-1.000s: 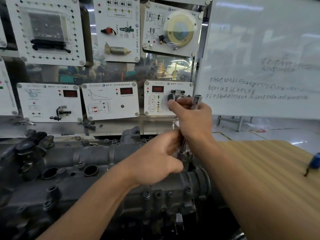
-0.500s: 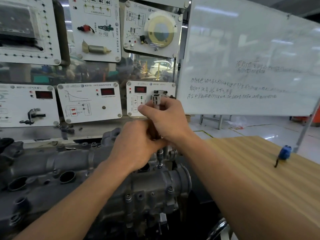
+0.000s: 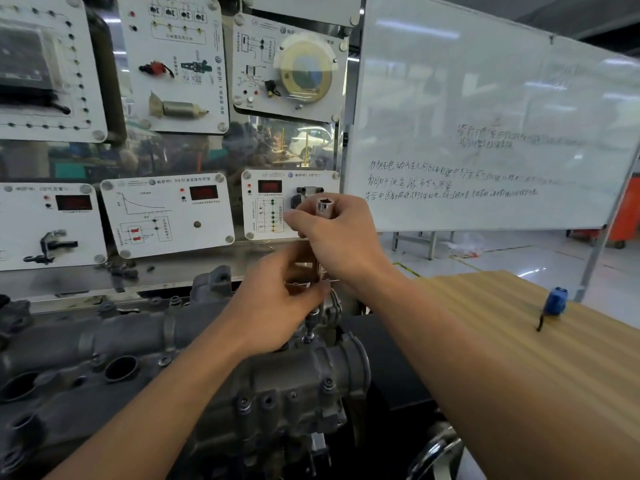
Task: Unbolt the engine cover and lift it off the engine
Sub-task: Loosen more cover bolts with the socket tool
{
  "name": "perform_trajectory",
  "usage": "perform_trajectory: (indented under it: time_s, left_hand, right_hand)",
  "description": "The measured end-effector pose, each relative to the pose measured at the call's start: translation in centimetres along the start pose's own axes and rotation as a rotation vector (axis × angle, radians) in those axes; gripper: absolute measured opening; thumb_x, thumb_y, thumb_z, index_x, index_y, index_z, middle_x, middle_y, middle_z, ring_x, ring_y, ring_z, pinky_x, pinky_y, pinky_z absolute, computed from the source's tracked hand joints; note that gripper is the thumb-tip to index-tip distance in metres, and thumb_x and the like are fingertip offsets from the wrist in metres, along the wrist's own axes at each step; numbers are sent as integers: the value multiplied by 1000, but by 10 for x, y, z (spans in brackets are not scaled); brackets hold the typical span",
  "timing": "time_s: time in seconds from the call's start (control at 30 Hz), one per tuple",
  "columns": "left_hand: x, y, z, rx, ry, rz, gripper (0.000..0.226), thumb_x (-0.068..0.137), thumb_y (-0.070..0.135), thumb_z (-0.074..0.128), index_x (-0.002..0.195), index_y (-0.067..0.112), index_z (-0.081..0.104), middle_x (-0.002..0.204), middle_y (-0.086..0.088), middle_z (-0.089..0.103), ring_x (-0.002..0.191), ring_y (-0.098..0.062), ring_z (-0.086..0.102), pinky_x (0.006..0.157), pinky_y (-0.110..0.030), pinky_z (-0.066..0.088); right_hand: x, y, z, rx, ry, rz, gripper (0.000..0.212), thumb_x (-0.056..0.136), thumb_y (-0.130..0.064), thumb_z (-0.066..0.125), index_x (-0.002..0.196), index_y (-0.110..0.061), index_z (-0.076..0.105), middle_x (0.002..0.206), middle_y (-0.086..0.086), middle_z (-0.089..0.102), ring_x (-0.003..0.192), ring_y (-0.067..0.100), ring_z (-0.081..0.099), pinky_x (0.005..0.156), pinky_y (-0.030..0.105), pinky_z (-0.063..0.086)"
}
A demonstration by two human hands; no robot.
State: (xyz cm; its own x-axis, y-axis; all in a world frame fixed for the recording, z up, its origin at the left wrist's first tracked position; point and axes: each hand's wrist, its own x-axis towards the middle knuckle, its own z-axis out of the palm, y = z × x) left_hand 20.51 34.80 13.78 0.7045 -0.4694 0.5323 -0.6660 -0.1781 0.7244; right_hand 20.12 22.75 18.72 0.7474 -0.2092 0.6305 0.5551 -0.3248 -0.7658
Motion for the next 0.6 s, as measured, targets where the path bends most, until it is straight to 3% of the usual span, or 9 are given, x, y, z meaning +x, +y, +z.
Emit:
perform_trajectory:
  time_s: [0.07, 0.13, 0.2, 0.23, 0.3, 0.37, 0.4, 0.53, 0.6]
  left_hand:
    - [1, 1, 1, 46, -80, 24, 18, 91, 8, 67, 103, 22, 67, 96, 4, 76, 94, -8, 72, 88, -33, 58]
    - [5, 5, 3, 219, 41, 60, 5, 85, 20, 73, 88, 18, 69, 78, -2, 74, 76, -17, 71, 74, -43, 59]
    - [8, 10, 4, 344, 177, 66, 17, 73, 34, 74, 81, 21, 67, 66, 2, 68, 62, -14, 66, 61, -43, 56]
    - [8, 12, 3, 335, 171, 51, 21, 71, 37, 73, 83, 21, 66, 66, 3, 67, 61, -12, 65, 60, -42, 57]
    - [9, 10, -3, 206, -26, 17, 25, 79, 32, 73, 99, 20, 64, 82, -1, 72, 77, -16, 70, 71, -44, 59]
    - [9, 8, -8, 81, -218, 10, 23, 88, 20, 70, 111, 21, 63, 100, 1, 74, 96, -14, 71, 87, -36, 58]
    - [9, 8, -10, 63, -228, 22, 21, 90, 14, 69, 109, 21, 64, 100, 4, 75, 97, -9, 71, 89, -29, 57]
    - [15, 13, -5, 299, 82, 68, 18, 76, 30, 82, 82, 24, 67, 70, 1, 70, 60, -7, 64, 57, -23, 52]
    - [16, 15, -5, 257, 14, 59, 23, 74, 36, 83, 88, 27, 67, 77, 9, 71, 66, 0, 64, 59, -16, 52]
  right_hand:
    - [0, 0, -2, 13, 6, 22, 28, 80, -12, 70, 74, 13, 58, 59, 11, 49, 55, 14, 44, 54, 25, 42]
    - [-2, -1, -2, 12, 5, 29, 25, 80, -12, 70, 73, 10, 59, 58, 10, 49, 56, 13, 45, 55, 27, 42]
    - [-5, 0, 0, -10, -18, -5, 28, 77, -13, 71, 76, 11, 58, 58, 15, 48, 55, 12, 46, 54, 26, 44]
    - [-6, -1, 0, -29, -33, -28, 29, 76, -14, 72, 77, 11, 59, 59, 18, 49, 55, 11, 47, 53, 25, 44]
    - [-4, -3, -2, -55, -35, -44, 25, 77, -13, 72, 75, 9, 61, 55, 11, 51, 52, 7, 46, 49, 18, 42]
    - [2, -5, -6, -59, -16, -19, 17, 79, -12, 72, 67, -1, 66, 48, -5, 51, 46, 2, 45, 46, 12, 40]
    - [4, -5, -8, -62, -17, -8, 18, 79, -12, 72, 63, -7, 67, 47, -8, 51, 46, 1, 46, 46, 12, 41]
    - [3, -4, -7, -56, -45, -14, 18, 78, -11, 72, 61, -11, 65, 46, -8, 53, 44, 2, 48, 45, 16, 42]
    - [2, -3, -8, -64, -31, -19, 16, 77, -13, 72, 63, -8, 66, 49, 1, 56, 48, 7, 52, 47, 21, 46]
